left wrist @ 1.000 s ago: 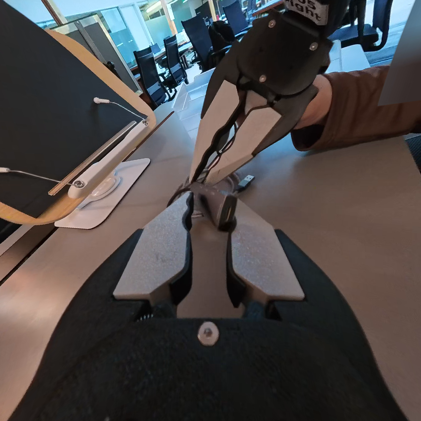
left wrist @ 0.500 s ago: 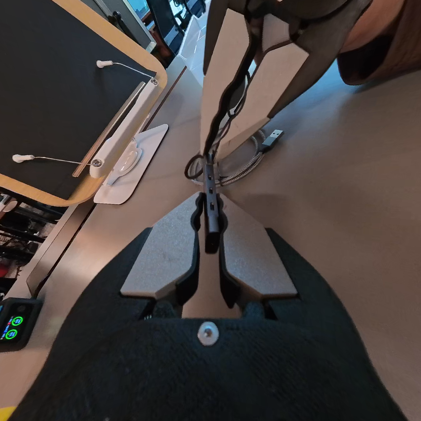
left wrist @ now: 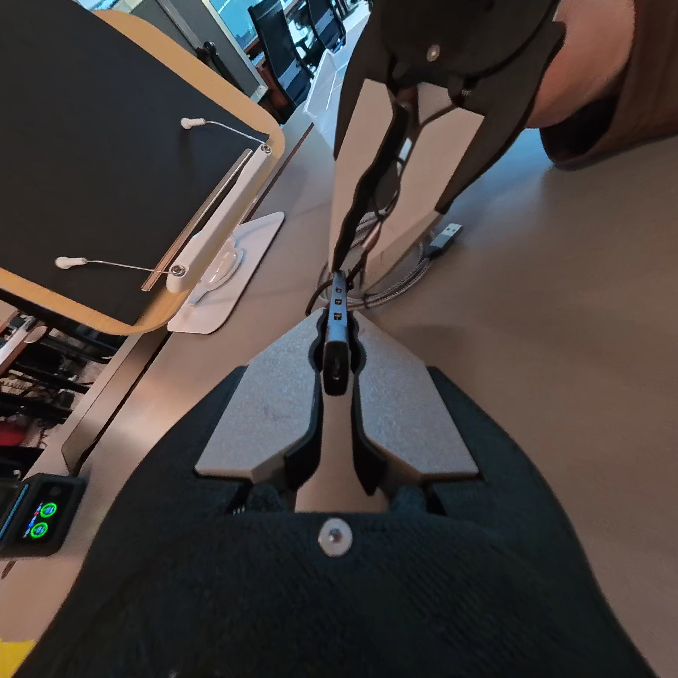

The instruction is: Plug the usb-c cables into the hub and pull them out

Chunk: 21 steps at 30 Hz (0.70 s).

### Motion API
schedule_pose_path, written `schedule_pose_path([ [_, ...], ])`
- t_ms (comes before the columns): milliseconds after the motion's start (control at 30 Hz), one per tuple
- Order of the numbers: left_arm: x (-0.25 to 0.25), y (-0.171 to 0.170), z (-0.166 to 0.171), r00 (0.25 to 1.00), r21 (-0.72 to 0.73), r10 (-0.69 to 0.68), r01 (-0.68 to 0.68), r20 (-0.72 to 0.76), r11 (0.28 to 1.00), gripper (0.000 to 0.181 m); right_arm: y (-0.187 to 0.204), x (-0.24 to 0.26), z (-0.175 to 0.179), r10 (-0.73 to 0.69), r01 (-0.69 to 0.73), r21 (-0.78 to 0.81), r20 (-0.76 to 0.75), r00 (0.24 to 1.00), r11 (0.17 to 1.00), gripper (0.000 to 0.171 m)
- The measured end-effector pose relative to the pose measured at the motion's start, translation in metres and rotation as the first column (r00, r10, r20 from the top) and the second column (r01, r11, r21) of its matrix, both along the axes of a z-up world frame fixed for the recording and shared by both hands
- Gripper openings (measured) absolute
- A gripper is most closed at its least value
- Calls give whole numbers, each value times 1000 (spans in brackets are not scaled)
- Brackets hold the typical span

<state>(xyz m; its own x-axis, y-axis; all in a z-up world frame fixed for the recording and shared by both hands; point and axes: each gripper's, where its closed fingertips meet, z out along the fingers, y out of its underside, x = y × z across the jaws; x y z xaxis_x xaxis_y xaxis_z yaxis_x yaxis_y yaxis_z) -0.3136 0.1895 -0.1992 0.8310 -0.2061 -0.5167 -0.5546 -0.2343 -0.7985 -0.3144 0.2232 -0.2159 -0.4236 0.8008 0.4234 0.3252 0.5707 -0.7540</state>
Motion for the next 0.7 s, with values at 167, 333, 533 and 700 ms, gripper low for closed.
schedule_pose_path([
  [167,-21,0,0,994,12,95,-94,-52,995,7,14,0,22,-59,50,-160,-50,997,986,17],
  [333,-52,-4,2,954,44,251,-247,-165,968,7,71,3,31,-288,269,-243,-46,957,932,21],
  [533,-78,-8,-3,917,27,363,-363,-166,931,7,93,6,33,-357,325,-437,8,934,839,41],
  [700,-95,-13,-1,881,34,445,-446,-162,894,7,32,2,3,-117,165,-416,137,984,895,44],
])
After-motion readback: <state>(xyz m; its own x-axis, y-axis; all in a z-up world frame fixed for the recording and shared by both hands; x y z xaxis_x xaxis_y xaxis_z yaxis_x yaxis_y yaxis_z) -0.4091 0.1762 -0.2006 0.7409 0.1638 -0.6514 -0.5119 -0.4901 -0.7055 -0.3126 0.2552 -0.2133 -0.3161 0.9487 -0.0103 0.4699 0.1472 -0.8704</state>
